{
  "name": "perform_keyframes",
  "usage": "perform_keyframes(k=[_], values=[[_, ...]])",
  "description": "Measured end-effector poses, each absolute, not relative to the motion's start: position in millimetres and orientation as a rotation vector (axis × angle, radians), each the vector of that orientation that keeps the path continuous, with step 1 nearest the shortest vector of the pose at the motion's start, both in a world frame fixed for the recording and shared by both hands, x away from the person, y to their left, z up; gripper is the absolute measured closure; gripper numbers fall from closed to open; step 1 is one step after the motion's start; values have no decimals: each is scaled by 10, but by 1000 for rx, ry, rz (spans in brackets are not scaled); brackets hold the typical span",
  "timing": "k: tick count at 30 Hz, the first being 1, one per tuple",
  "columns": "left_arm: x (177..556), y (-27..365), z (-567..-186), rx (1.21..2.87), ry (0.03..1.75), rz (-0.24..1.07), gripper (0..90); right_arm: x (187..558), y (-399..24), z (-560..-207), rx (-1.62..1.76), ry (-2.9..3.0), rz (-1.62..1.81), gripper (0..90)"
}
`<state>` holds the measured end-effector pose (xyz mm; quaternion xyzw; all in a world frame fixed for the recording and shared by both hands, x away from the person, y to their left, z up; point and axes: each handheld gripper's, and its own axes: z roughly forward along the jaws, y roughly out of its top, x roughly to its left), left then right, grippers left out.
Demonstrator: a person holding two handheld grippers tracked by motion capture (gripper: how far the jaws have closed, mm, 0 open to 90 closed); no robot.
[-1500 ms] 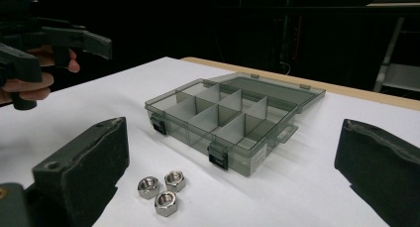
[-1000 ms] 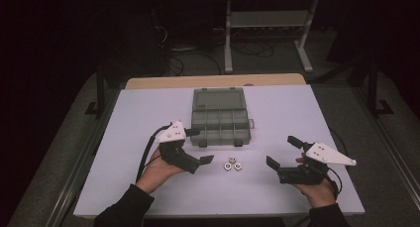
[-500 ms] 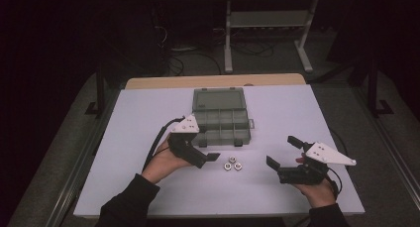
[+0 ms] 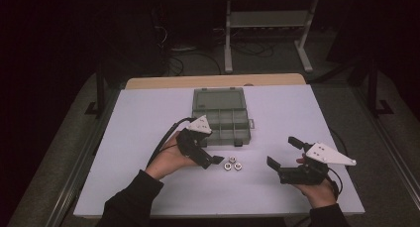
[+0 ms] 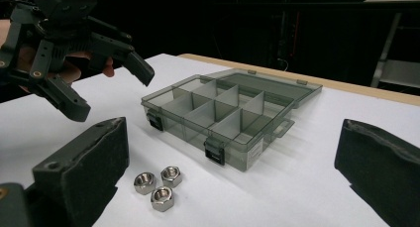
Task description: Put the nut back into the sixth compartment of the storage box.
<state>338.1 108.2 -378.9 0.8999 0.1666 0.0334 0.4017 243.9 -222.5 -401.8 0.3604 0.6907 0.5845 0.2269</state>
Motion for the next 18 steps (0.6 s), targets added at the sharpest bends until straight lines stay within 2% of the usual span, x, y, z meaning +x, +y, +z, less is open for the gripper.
perform_keyframes(k=[4,7,18], values=[[3398,1025,-3820,2306,423,81,10,2441,-2227,-4017,997,1899,1612,0],[3408,973,-3843,2339,401,68,142,2441,-2223,-4020,1002,1902,1610,0],[3443,811,-3909,2421,391,34,201,2451,-2223,-4028,1000,1909,1606,0]])
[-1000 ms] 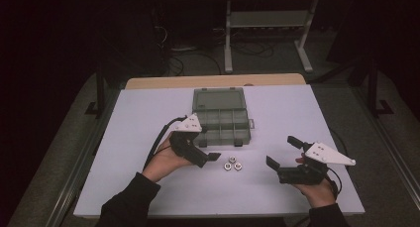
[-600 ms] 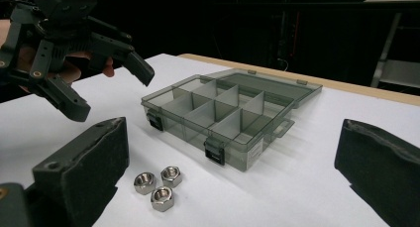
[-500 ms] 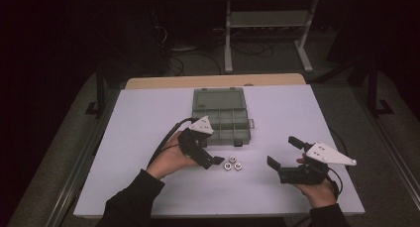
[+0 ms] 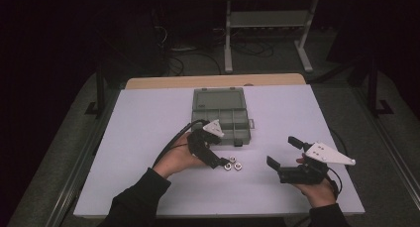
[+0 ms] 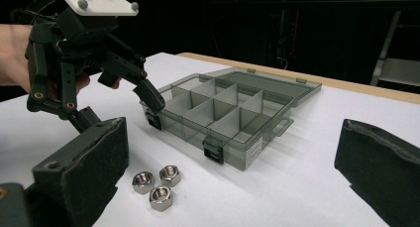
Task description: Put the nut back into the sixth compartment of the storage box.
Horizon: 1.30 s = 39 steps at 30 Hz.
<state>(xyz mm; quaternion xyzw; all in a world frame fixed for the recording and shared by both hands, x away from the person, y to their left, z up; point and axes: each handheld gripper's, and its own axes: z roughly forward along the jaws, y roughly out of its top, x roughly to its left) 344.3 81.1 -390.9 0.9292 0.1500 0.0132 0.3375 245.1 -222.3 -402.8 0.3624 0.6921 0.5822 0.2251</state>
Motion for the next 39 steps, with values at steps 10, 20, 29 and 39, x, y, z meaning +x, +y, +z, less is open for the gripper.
perform_keyframes(k=[10,20,29,39], values=[[3454,712,-3963,2523,368,21,336,2456,-2229,-4026,1005,1903,1609,0],[3413,593,-4071,2614,340,-19,478,2453,-2232,-4026,1010,1902,1611,0],[3383,524,-4151,2661,332,-55,571,2453,-2239,-4025,1009,1900,1610,0],[3382,480,-4203,2685,362,-59,619,2454,-2245,-4024,1005,1899,1611,0]])
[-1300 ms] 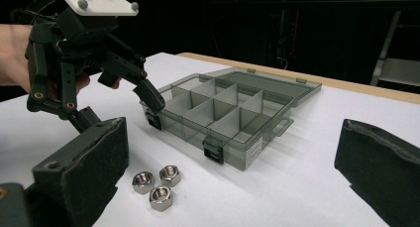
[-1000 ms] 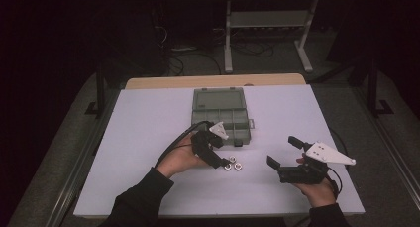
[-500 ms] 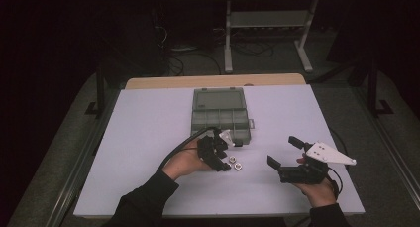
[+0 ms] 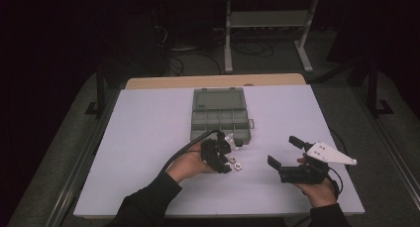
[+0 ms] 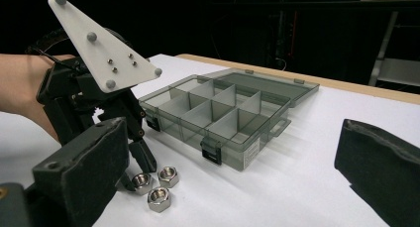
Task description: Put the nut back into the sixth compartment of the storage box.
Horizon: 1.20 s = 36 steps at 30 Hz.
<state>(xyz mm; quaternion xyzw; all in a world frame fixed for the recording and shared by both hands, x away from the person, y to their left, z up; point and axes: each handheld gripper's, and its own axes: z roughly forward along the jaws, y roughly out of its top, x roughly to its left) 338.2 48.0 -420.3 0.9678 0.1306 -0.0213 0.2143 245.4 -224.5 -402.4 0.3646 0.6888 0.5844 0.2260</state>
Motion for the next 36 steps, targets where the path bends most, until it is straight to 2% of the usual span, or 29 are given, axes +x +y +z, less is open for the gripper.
perform_keyframes(k=[18,36], values=[[3375,416,-4204,2732,368,-31,699,2451,-2247,-4022,1005,1896,1611,0],[3393,459,-4144,2728,393,-38,709,2451,-2252,-4022,1008,1897,1611,0]])
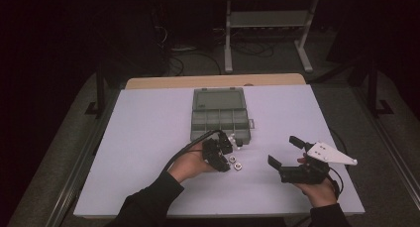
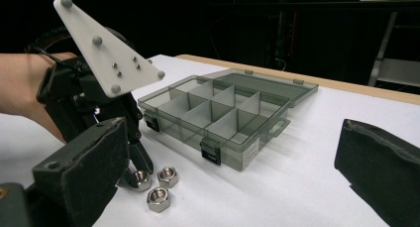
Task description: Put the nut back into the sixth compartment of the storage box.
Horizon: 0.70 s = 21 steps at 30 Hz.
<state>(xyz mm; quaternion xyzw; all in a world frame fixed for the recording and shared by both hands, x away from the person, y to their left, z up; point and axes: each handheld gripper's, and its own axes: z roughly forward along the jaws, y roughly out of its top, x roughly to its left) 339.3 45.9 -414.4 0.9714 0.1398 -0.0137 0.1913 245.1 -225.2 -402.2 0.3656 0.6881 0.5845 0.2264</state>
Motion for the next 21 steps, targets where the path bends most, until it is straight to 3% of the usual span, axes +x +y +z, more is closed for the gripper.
perform_keyframes(k=[21], values=[[3560,780,-3788,2632,459,-55,709,2456,-2260,-4026,1015,1887,1613,0]])
